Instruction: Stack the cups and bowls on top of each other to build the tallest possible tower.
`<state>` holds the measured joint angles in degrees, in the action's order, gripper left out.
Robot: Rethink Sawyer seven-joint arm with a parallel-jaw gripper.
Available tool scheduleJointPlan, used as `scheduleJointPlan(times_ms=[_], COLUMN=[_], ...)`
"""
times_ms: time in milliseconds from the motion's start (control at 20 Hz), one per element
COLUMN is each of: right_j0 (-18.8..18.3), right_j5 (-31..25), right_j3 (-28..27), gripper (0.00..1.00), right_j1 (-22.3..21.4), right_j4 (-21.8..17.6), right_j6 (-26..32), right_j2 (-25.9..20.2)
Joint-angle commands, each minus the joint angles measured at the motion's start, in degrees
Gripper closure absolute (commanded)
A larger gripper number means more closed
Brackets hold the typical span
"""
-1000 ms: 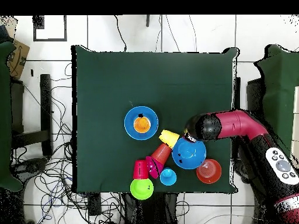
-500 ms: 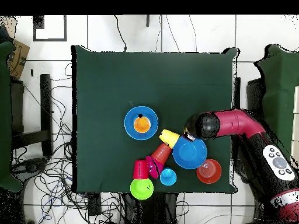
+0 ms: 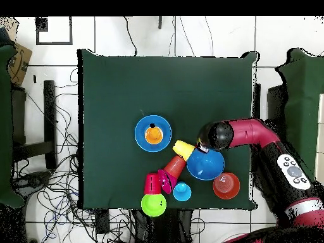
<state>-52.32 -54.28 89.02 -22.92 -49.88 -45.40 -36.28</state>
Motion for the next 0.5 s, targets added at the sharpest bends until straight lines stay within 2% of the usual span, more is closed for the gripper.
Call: scheduleJointPlan(times_ms=[50,200,500], right_j0=[3.42,3.82,3.82], right_j5=[0.09,1.44,2.69], right_j3=[-3.43,-2.95,-0.20], gripper=[0.00,0.00,0.00], right_j1=[3.56,3.67,1.07], right_j4=[-6.07,-5.95,-4.46], right_j6=[3.86,3.07,2.08], right_j2=[5.09,5.38,4.87])
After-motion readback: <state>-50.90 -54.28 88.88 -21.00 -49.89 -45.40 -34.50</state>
